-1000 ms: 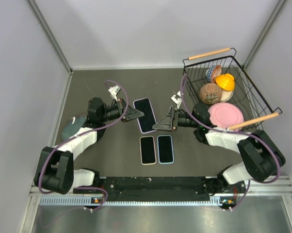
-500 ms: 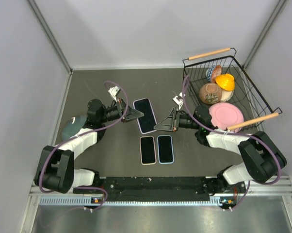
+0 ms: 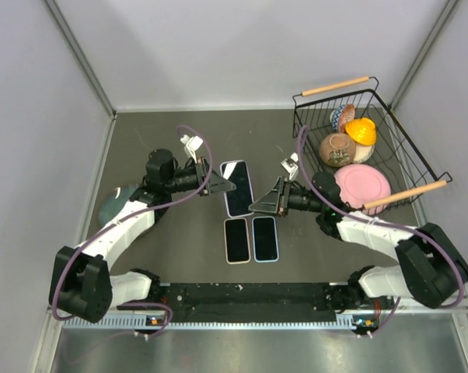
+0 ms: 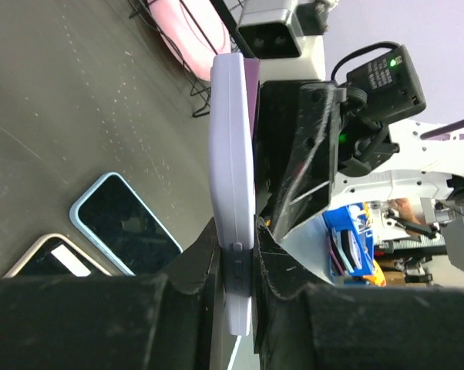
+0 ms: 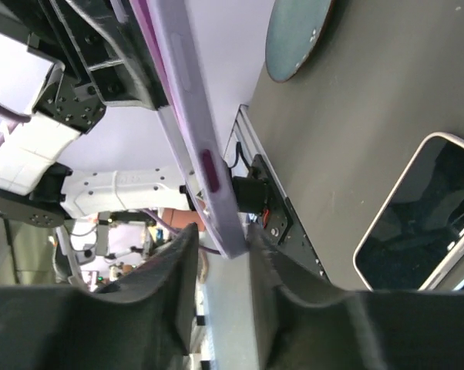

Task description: Put the phone into the phone case

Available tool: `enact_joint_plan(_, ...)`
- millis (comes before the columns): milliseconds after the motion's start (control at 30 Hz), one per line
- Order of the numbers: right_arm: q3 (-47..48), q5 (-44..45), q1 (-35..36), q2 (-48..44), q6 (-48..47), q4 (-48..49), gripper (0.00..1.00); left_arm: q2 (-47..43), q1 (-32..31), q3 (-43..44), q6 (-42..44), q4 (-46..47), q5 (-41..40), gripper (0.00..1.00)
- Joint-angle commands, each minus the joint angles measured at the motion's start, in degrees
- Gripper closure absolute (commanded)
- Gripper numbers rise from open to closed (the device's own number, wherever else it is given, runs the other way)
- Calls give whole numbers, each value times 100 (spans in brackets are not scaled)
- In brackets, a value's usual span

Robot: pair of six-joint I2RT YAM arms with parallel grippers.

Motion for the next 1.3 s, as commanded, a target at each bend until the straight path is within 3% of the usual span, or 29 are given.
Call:
enact_joint_plan(0, 390, 290, -5, -834, -808, -604, 59, -59, -57, -169, 383, 315, 548, 100)
enact_joint_plan(33, 434, 299, -32, -905, -1053, -754, 49, -94, -57, -152, 365, 307, 749, 100)
enact_joint_plan(233, 741, 54, -190, -1091, -1548, -1222, 28, -217, -92, -292, -169, 963, 1576, 100)
enact_joint_plan(467, 1040, -352, -225, -792, -1477, -879, 27, -252, -259, -635, -663, 1684, 2051, 100)
enact_joint_plan(633, 1322, -510, -243, -511, -1364, -704, 38, -296, -294, -784, -927, 1985, 2070, 100)
enact_joint_plan(767, 1313, -571, -234, -431, -1205, -334, 59, -252, -294, -794, -997, 1986, 2052, 100)
enact_joint_plan(800, 1348, -545, -234, -458, -1214, -378, 72, -217, -295, -776, -910, 1776, 2043, 100)
enact_joint_plan(867, 1427, -449, -234, -502, -1336, -588, 87, -147, -295, -671, -673, 1390, 1965, 100)
enact_joint_plan(900, 1541, -353, -225, -545, -1502, -920, 99, -138, -286, -592, -141, 944, 1868, 100)
enact_joint_plan(933, 1611, -317, -225, -572, -1591, -1071, 100, -129, -303, -356, 221, -44, 1572, 100)
enact_joint_plan(1033, 1945, 60, -103, -625, -2082, -1990, 100, 54, -312, 40, 1233, -1524, 965, 100)
enact_joint_plan(1133, 2419, 868, 301, -511, -2698, -3167, 100, 344, -312, 234, 1420, -1768, 822, 100)
enact_joint_plan(1267, 2360, 1002, 495, -501, -2577, -2912, 99, 425, -312, 332, 1332, -1602, 847, 100)
